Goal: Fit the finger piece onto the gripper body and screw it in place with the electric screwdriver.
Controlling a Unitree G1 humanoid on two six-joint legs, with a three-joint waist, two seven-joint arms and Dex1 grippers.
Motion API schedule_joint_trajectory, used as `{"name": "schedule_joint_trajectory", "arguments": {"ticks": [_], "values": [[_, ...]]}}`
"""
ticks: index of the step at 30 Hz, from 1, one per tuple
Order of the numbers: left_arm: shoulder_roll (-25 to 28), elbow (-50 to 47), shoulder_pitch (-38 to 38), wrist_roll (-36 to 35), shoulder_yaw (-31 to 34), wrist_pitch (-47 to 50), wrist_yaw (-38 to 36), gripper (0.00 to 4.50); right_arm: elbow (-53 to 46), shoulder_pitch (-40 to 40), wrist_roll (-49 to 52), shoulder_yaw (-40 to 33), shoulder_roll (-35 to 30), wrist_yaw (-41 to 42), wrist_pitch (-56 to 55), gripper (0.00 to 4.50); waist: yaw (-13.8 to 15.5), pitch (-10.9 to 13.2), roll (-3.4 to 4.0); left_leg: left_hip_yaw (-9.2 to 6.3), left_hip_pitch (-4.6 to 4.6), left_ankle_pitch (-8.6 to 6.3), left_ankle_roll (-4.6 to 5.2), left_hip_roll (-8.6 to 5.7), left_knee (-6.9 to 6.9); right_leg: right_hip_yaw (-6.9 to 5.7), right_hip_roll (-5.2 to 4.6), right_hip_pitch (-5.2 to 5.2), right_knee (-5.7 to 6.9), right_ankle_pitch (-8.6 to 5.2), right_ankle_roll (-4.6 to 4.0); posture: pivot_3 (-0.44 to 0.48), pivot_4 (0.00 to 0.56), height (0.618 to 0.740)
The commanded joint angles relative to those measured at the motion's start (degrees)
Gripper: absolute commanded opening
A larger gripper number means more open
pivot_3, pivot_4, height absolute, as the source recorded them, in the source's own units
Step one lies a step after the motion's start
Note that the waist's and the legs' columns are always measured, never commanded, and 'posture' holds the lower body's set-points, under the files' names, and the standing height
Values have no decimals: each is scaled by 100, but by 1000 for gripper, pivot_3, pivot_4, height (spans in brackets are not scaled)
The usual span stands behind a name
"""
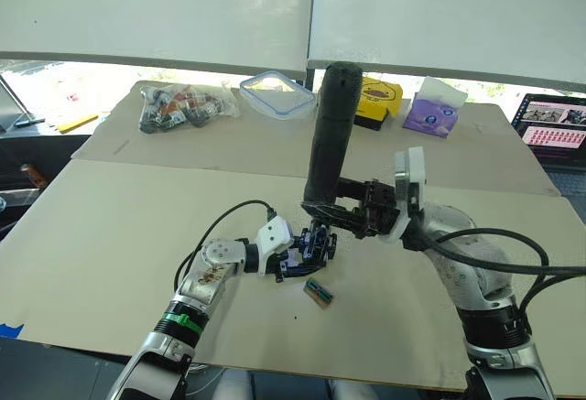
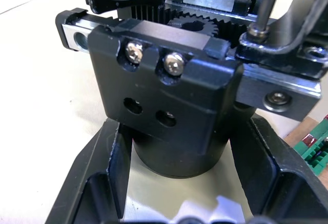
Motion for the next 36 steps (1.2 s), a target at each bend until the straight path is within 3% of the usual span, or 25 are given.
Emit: {"name": "schedule_joint_trajectory", "arguments": {"ticks": [1, 12, 13, 16, 22, 29, 32, 36], "values": [[-3, 302, 43, 210, -101, 76, 213, 2296, -375, -346, 538, -477, -200, 350, -69, 1906, 5, 1, 0, 0, 0, 0, 0, 0, 0, 0, 0, 0, 0, 0, 0, 0, 150, 740], [-95, 620, -135, 95, -54, -63, 181, 2296, -923, -410, 1211, -1156, -748, 394, 63, 1906, 26, 3, -1, 0, -5, 0, 0, 0, 3, 0, -1, 1, -9, -12, -26, 0, 150, 740], [-92, 625, -134, 123, -40, -133, 230, 3327, -974, -399, 1276, -1199, -786, 367, 108, 1906, 21, 3, -1, 0, -5, 0, 0, 0, 3, 0, -1, 1, -9, -12, -27, 0, 150, 740], [-29, 641, -90, 146, 37, -361, 282, 4470, -1114, -392, 1475, -1349, -933, 240, 240, 1906, 18, 3, 1, 0, -4, 0, 0, 0, 3, 0, -1, 0, -8, -12, -26, 0, 150, 740], [448, 180, 284, -140, 330, -423, -14, 4470, -1322, 19, 1615, -1970, -1355, -113, 338, 1906, -37, 4, 1, 0, -4, 0, 0, 0, -3, 3, 0, -5, -7, -12, -26, 0, 150, 740], [1493, -1073, 1323, -1220, 1299, -34, -588, 4470, -1401, 1522, 1566, -3125, -2006, 87, 250, 1906, -94, 23, 22, 2, -4, -1, 1, 1, -27, 3, -2, -13, -4, -8, -19, 0, 150, 740], [2148, -1219, 2057, -1629, 1983, -451, -1204, 4470, -1136, 2693, 1060, -3733, -1977, 627, -205, 1906, -66, 34, 1, 1, -5, -2, 1, 2, -28, -2, -3, -14, -7, -19, -28, 0, 150, 740], [2620, -986, 2511, -1857, 2549, -788, -1616, 4470, -1062, 3525, 792, -3961, -1705, 872, -663, 1906, -27, 46, 7, 12, -9, -2, 0, 2, -19, 1, -11, -20, -14, -36, -55, 0, 150, 740]]}}
